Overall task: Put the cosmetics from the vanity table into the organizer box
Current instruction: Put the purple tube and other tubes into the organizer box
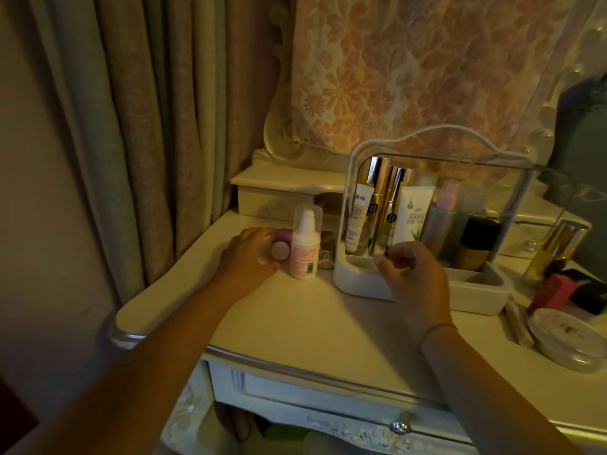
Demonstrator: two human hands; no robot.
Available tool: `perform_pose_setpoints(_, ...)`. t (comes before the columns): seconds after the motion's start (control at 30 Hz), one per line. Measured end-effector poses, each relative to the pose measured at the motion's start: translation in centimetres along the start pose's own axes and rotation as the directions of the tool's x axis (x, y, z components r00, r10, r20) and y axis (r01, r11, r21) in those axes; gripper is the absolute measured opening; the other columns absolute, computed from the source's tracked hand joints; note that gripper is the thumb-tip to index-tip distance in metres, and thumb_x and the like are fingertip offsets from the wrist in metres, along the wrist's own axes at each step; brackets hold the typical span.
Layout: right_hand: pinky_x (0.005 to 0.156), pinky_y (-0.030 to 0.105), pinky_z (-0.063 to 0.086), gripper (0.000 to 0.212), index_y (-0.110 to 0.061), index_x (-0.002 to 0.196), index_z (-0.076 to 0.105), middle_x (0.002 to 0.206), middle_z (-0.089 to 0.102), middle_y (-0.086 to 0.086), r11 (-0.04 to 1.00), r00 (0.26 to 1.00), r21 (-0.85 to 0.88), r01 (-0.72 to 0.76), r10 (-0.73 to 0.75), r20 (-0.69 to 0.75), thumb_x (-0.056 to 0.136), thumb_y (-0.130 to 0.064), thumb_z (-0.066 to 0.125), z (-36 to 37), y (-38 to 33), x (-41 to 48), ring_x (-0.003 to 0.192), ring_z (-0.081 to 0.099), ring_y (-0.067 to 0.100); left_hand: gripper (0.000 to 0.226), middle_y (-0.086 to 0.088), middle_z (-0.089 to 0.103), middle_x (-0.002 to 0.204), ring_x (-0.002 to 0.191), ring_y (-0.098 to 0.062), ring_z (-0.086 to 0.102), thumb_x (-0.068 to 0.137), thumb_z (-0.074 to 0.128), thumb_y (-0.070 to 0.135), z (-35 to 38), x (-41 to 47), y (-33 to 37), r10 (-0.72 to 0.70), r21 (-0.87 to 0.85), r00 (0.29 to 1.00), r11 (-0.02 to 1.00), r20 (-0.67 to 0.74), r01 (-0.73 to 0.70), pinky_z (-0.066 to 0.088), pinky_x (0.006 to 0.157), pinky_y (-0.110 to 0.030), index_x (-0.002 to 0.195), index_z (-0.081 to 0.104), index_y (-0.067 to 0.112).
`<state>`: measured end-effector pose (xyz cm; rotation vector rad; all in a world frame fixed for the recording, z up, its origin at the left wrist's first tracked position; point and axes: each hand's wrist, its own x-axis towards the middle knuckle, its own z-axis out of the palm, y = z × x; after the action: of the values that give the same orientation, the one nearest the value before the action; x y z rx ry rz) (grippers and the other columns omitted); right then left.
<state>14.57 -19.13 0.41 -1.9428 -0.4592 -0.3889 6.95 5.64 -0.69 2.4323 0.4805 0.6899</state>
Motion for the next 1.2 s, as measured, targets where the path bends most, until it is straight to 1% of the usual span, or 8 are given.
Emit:
perform_pose_setpoints(0.1, 0.086, 0.035, 0.051, 0.017, -0.034, 0.088, 0.054, 0.084, 0.054, -0.018, 0.997, 0.999, -0.071, 0.022, -0.019, 0.047, 0.081, -0.035, 0.069, 0.3, 0.0, -0.2, 0.092, 0.056, 0.012, 0.061, -0.001, 0.032, 0.148, 0.131, -0.024, 0.034, 0.082, 0.065, 0.020, 0.8, 0.7, -1.0, 0.125, -0.027, 0.977, 0.992, 0.174, -0.122, 0.030, 0.106, -0.033, 0.137, 0.039, 0.029)
perform_pose_setpoints(0.23, 0.089, 0.043, 0.051, 0.016, -0.034, 0.089, 0.054, 0.088, 0.058, -0.012, 0.996, 0.999, -0.082, 0.021, -0.018, 0.044, 0.081, -0.037, 0.068, 0.3, 0.1, -0.1, 0.095, 0.057, 0.016, 0.058, -0.002, 0.032, 0.145, 0.127, -0.020, 0.040, 0.083, 0.065, 0.018, 0.9, 1.3, -1.2, 0.181, -0.145, 0.965, 0.977, 0.190, -0.155, 0.032, 0.099, -0.026, 0.133, 0.042, 0.033)
perform_pose_setpoints(0.47, 0.093, 0.048, 0.048, 0.017, -0.033, 0.091, 0.054, 0.089, 0.056, -0.013, 0.998, 0.999, -0.057, 0.011, -0.008, 0.047, 0.082, -0.036, 0.067, 0.3, 0.0, -0.1, 0.100, 0.056, 0.019, 0.043, 0.000, 0.050, 0.119, 0.098, -0.016, 0.054, 0.073, 0.076, 0.018, 0.1, 0.8, -1.1, 0.131, -0.172, 0.989, 0.978, 0.070, -0.117, 0.040, 0.081, -0.025, 0.111, 0.055, 0.020)
perform_pose_setpoints(0.63, 0.093, 0.048, 0.048, 0.016, -0.033, 0.090, 0.054, 0.087, 0.056, -0.013, 0.998, 0.999, -0.054, 0.021, -0.018, 0.049, 0.082, -0.036, 0.067, 0.2, -0.1, -0.1, 0.098, 0.056, 0.019, 0.025, -0.003, 0.061, 0.090, 0.077, -0.024, 0.056, 0.076, 0.071, 0.022, 0.0, -0.5, -0.4, 0.042, -0.024, 0.995, 0.999, -0.092, -0.044, 0.042, 0.063, -0.032, 0.088, 0.050, 0.017)
perform_pose_setpoints(0.73, 0.092, 0.049, 0.048, 0.016, -0.032, 0.091, 0.055, 0.091, 0.060, -0.007, 0.999, 0.998, -0.043, 0.015, -0.012, 0.063, 0.082, -0.035, 0.067, 0.2, -0.1, -0.2, 0.100, 0.056, 0.022, 0.030, -0.008, 0.059, 0.086, 0.077, -0.027, 0.056, 0.080, 0.067, 0.029, -0.7, -1.3, -0.4, -0.048, 0.014, 0.988, 0.999, -0.145, 0.051, 0.038, 0.060, -0.033, 0.093, 0.046, 0.012)
perform_pose_setpoints(0.9, 0.093, 0.049, 0.047, 0.015, -0.030, 0.091, 0.055, 0.090, 0.059, -0.007, 0.999, 0.997, -0.043, 0.032, -0.029, 0.065, 0.083, -0.034, 0.067, -0.1, -0.4, -0.3, 0.098, 0.056, 0.022, 0.041, -0.020, 0.059, 0.107, 0.099, -0.035, 0.052, 0.086, 0.061, 0.030, -1.4, -4.3, -1.2, -0.116, 0.036, 0.979, 0.992, -0.166, 0.123, 0.040, 0.075, -0.038, 0.116, 0.046, 0.006)
perform_pose_setpoints(1.03, 0.094, 0.049, 0.047, 0.014, -0.028, 0.091, 0.055, 0.089, 0.058, -0.008, 0.996, 0.995, -0.062, 0.070, -0.066, 0.071, 0.084, -0.031, 0.067, -0.2, -0.7, -0.5, 0.091, 0.056, 0.015, 0.036, -0.010, 0.057, 0.099, 0.076, -0.016, 0.051, 0.088, 0.059, 0.026, -2.2, -6.5, -0.8, -0.160, -0.206, 0.976, 0.970, -0.149, 0.127, 0.039, 0.060, -0.020, 0.118, 0.047, 0.008)
perform_pose_setpoints(1.2, 0.082, 0.027, 0.049, 0.015, -0.025, 0.096, 0.058, 0.096, 0.059, -0.007, 0.994, 0.993, 0.086, 0.072, -0.079, 0.086, 0.084, -0.027, 0.067, -0.3, -2.0, -1.7, 0.092, 0.056, 0.012, 0.021, 0.003, 0.059, 0.097, 0.074, 0.000, 0.056, 0.089, 0.054, 0.032, -3.4, -9.1, 1.4, -0.152, -0.538, 0.986, 0.838, -0.073, 0.090, 0.041, 0.056, -0.005, 0.108, 0.051, 0.024)
